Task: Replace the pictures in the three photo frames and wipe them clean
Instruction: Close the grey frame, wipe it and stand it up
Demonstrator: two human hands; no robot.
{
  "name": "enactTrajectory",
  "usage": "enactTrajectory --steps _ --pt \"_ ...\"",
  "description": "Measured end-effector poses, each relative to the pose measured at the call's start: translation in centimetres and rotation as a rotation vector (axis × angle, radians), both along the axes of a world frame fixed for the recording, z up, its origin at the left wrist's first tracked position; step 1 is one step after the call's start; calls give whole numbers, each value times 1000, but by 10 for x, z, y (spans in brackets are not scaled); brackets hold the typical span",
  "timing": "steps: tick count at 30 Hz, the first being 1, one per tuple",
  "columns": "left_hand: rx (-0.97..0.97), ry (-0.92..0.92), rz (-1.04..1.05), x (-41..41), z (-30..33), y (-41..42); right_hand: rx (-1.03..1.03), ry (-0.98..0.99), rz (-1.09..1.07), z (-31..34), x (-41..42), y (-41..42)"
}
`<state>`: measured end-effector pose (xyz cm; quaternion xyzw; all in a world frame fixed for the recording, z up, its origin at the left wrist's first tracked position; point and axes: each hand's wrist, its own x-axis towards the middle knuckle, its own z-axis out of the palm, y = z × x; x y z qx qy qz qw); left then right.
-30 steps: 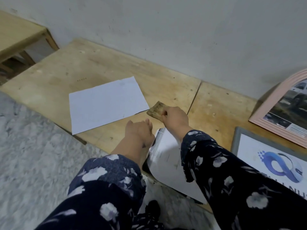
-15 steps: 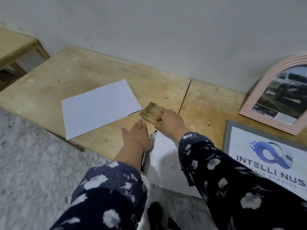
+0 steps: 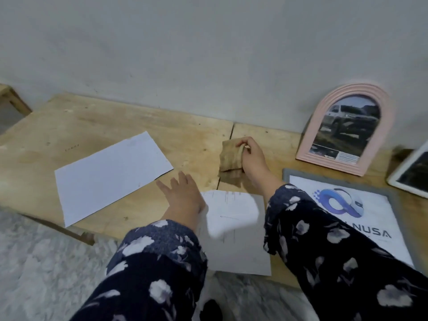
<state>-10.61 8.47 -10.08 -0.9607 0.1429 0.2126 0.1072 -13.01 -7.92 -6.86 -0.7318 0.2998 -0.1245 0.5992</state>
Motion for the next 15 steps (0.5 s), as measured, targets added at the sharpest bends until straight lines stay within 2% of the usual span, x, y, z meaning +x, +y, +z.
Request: enactTrajectory --steps 4,7,9,12,15 --pt "-123 -13 -150 -14 7 -46 445 -81 -190 25 -39 -31" --pt "-202 2 -269 -35 3 -77 667 -177 -401 29 -62 -53" --pt "-268 38 -335 -56 -6 -93 638 -170 -481 24 -79 -71" --pt "-381 79 -382 -90 -22 -110 367 -42 -486 11 -105 -100" --pt "-511 123 -399 -121 -30 -119 239 77 -497 16 -128 -112"
